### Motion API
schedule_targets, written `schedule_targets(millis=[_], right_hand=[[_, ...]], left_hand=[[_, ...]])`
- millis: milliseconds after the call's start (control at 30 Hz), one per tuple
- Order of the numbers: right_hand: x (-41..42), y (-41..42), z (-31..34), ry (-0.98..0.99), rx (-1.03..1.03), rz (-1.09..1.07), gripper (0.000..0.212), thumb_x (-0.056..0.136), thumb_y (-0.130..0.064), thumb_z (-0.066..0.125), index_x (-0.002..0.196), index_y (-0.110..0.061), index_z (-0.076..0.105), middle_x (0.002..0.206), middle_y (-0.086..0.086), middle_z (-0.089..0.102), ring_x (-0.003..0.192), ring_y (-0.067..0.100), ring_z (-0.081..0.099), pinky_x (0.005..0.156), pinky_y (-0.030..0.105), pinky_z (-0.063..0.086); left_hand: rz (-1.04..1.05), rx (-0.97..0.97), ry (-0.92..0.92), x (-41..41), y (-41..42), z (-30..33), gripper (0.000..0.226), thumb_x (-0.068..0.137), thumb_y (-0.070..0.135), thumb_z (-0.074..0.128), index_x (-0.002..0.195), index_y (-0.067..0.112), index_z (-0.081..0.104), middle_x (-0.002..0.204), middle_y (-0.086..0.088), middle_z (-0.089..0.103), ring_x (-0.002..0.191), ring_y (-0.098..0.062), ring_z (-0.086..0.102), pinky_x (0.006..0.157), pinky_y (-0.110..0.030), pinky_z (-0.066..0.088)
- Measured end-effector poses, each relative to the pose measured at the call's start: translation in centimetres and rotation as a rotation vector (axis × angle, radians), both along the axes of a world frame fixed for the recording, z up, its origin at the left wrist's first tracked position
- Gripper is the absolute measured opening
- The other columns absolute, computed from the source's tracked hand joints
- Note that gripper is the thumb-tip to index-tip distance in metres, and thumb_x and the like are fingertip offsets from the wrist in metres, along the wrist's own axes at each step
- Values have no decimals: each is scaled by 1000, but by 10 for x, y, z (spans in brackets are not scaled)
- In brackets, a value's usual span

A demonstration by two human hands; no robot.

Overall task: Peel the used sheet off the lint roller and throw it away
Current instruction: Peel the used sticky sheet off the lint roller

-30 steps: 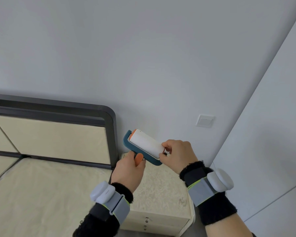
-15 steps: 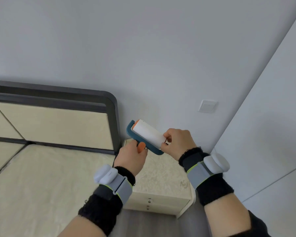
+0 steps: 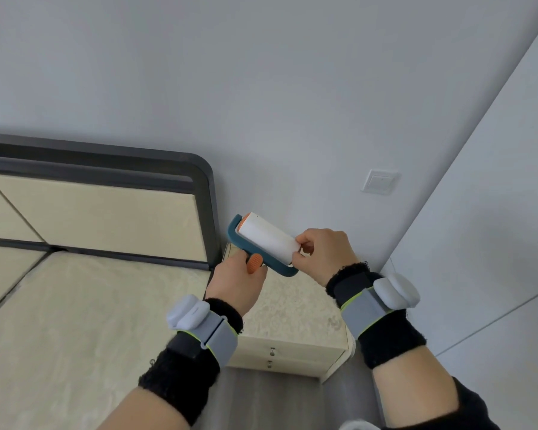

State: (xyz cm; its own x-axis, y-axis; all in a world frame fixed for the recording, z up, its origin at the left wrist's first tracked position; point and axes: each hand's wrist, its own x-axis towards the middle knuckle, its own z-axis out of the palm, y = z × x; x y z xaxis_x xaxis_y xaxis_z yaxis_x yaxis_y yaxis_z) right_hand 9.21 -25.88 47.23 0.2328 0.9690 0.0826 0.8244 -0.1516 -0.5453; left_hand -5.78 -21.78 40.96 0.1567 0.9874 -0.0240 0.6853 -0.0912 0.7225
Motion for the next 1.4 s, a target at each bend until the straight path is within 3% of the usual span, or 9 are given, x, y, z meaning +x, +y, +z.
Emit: schedule_targets(millis=[167, 267, 333, 400, 533, 633, 967, 1200, 1400], right_hand=[[1, 0, 1, 273, 82, -123, 32, 77, -21, 58, 109, -18, 58, 86, -6, 70, 88, 15, 61, 80, 22, 44], [3, 3, 1, 393, 113, -166, 34, 78, -24, 58, 111, -23, 48, 71, -22, 60, 80, 3, 57, 66, 15, 39], [3, 6, 2, 400, 133, -172, 30, 80, -26, 57, 108, -22, 48, 69, -20, 59, 74, -1, 55, 60, 10, 35], [3, 8, 2, 385, 153, -178, 23, 84, -27, 55, 106, -20, 51, 72, -12, 60, 73, 7, 55, 59, 10, 35], [3, 8, 2, 336, 271, -194, 8, 86, -23, 55, 89, -18, 59, 76, -5, 63, 74, 16, 58, 67, 22, 42], [3, 7, 2, 284, 314, -175, 17, 87, -19, 51, 82, -16, 68, 78, -3, 67, 75, 16, 59, 68, 23, 41], [-1, 7, 2, 372, 239, -110, 32, 79, -17, 56, 111, -20, 61, 93, -9, 61, 78, -5, 54, 64, 4, 37], [-2, 7, 4, 350, 381, -101, 16, 81, -12, 58, 88, -22, 68, 87, -8, 65, 78, 0, 58, 67, 11, 44], [-4, 7, 0, 392, 289, -98, 24, 81, -18, 57, 103, -18, 66, 93, -8, 60, 80, -6, 54, 65, 5, 38]], left_hand=[[31, 42, -67, 0, 1, 0, 18, 83, 36, 54, 72, 23, 48, 62, 6, 54, 56, -11, 52, 48, -23, 40], [50, 63, -104, 0, 1, 3, 20, 83, 38, 55, 71, 24, 47, 62, 6, 54, 55, -11, 52, 49, -24, 42], [51, 69, -125, 1, 0, 6, 21, 83, 37, 56, 69, 26, 46, 62, 6, 53, 55, -10, 51, 49, -23, 42], [50, 72, -148, 2, -1, 9, 21, 84, 37, 56, 68, 27, 45, 63, 6, 54, 56, -10, 52, 49, -24, 43], [44, 87, -171, 2, -5, 11, 21, 84, 36, 57, 68, 26, 46, 62, 7, 53, 54, -9, 50, 48, -23, 39], [57, 97, -188, 2, -5, 12, 21, 84, 35, 57, 68, 25, 47, 61, 7, 53, 54, -9, 49, 48, -22, 38], [100, 92, -250, 1, -4, 15, 22, 84, 33, 58, 68, 23, 46, 60, 6, 51, 51, -7, 47, 46, -19, 34], [112, 86, -246, 0, -4, 12, 20, 83, 35, 58, 73, 19, 51, 63, 3, 56, 55, -10, 51, 49, -22, 41], [107, 92, -250, -1, -5, 12, 18, 83, 36, 59, 71, 27, 48, 65, 8, 56, 57, -6, 52, 48, -18, 37]])
